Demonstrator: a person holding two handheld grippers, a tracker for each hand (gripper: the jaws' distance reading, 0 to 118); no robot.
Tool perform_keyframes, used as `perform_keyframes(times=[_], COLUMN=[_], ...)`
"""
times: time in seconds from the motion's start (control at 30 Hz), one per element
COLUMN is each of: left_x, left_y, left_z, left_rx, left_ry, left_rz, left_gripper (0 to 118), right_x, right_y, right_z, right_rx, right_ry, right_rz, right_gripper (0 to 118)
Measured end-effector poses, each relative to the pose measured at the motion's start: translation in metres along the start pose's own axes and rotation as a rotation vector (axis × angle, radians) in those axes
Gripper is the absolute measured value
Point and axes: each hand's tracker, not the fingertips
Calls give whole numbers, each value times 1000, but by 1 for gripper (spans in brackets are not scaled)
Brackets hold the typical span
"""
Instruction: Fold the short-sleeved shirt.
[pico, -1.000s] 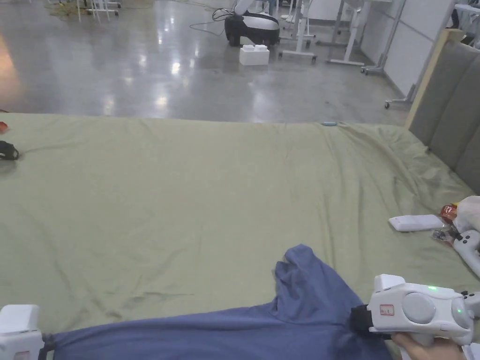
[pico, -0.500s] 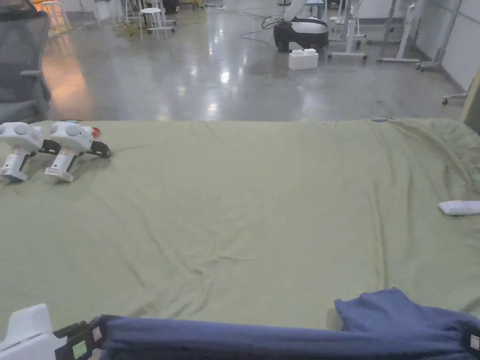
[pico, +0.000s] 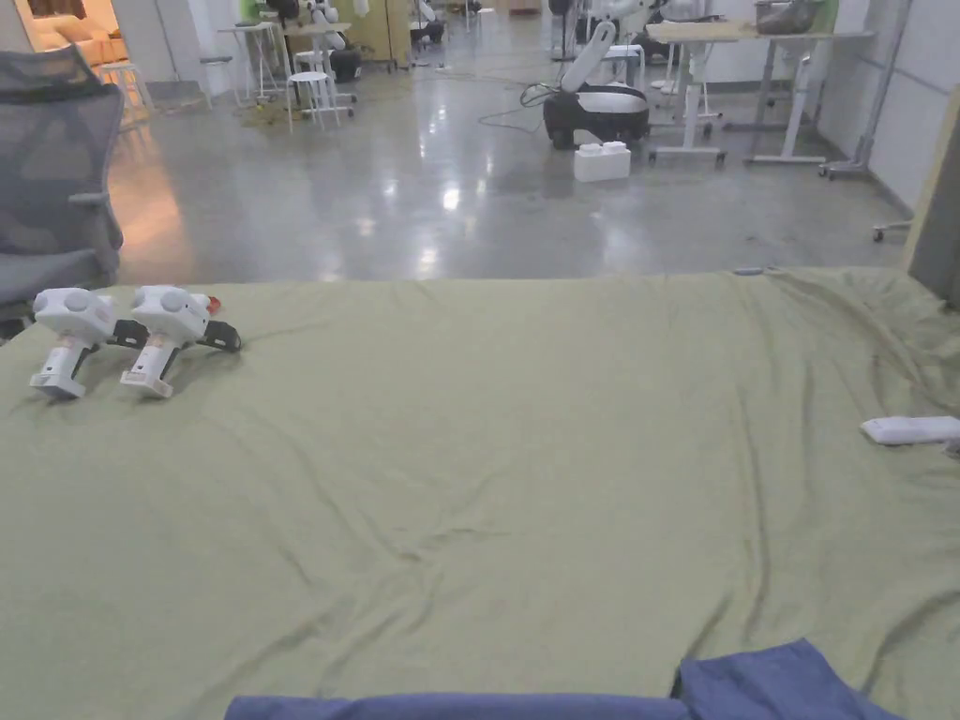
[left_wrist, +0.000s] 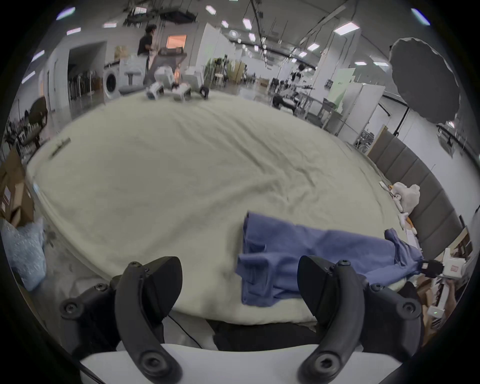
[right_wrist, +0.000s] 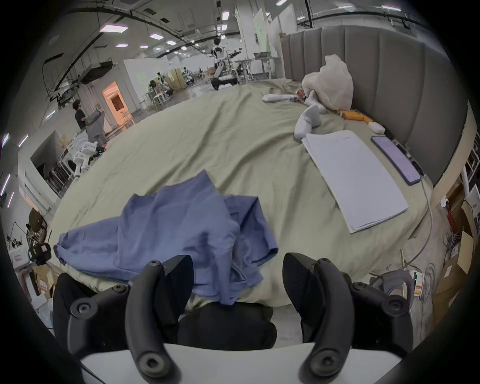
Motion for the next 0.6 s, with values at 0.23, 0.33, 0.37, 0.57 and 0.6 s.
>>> perform_keyframes(times=[0.23, 0.33, 0.37, 0.57, 0.6], left_x=[64, 105, 117, 166, 170], left_y=[40, 49, 50, 41, 38], left_z=[98, 139, 149, 199, 205], left_rx=[409, 558, 609, 810, 836], left_ry=[-12, -16, 12, 84, 83], left_rz=[-231, -307, -336, -393, -396], left_gripper=[94, 94, 94, 92, 90], right_x=[-36, -67, -77, -116, -120], right_y=[27, 38, 40, 48, 49], right_z=[67, 108, 120, 176, 183], right_rx=[300, 479, 533, 760, 785], right_ry=[68, 90, 92, 99, 102], right_rz=[24, 80, 100, 209, 226], right_gripper=[74, 74, 74, 74, 74])
